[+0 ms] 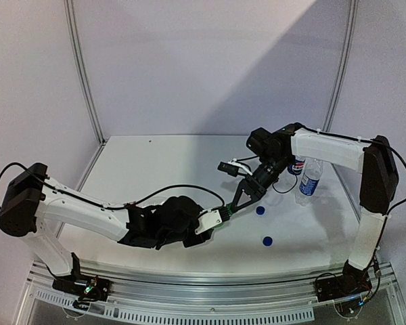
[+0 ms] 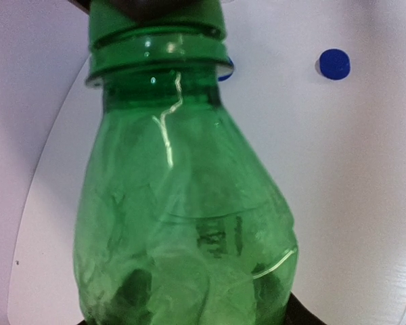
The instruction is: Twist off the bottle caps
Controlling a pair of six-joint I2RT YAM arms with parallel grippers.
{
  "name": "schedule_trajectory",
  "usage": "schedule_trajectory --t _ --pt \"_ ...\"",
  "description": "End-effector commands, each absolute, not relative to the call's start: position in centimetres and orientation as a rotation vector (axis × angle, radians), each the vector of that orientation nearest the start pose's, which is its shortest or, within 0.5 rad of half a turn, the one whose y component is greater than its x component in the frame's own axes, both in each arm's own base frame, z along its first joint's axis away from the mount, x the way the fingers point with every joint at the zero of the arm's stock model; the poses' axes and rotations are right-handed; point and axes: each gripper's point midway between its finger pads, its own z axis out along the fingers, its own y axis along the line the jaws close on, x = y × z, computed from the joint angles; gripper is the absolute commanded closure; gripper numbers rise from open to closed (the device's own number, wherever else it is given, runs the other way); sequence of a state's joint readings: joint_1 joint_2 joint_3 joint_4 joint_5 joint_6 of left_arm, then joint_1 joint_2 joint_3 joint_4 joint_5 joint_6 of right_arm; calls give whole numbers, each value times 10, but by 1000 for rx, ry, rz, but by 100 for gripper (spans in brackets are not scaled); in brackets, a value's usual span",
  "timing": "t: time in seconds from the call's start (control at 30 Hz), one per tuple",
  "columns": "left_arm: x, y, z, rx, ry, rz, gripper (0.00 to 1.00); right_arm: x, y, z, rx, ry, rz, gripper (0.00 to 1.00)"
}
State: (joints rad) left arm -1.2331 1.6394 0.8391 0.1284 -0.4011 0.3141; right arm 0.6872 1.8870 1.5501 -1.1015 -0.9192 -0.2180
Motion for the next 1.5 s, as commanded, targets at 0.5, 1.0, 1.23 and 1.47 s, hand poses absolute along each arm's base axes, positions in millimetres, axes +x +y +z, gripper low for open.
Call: schedule_trajectory --t 0.5,1.0,1.23,1.47 --pt "192 -404 98 1408 1697 -206 58 227 345 174 -1889 1700 621 100" --pt "189 -402 109 1386 1688 -297 59 207 338 169 -2121 677 -146 91" --pt "190 -399 113 1377 1684 -286 59 184 319 194 -2083 824 1 53" --pt "192 -397 115 1368 1684 -268 59 178 291 233 -1918 1074 213 39"
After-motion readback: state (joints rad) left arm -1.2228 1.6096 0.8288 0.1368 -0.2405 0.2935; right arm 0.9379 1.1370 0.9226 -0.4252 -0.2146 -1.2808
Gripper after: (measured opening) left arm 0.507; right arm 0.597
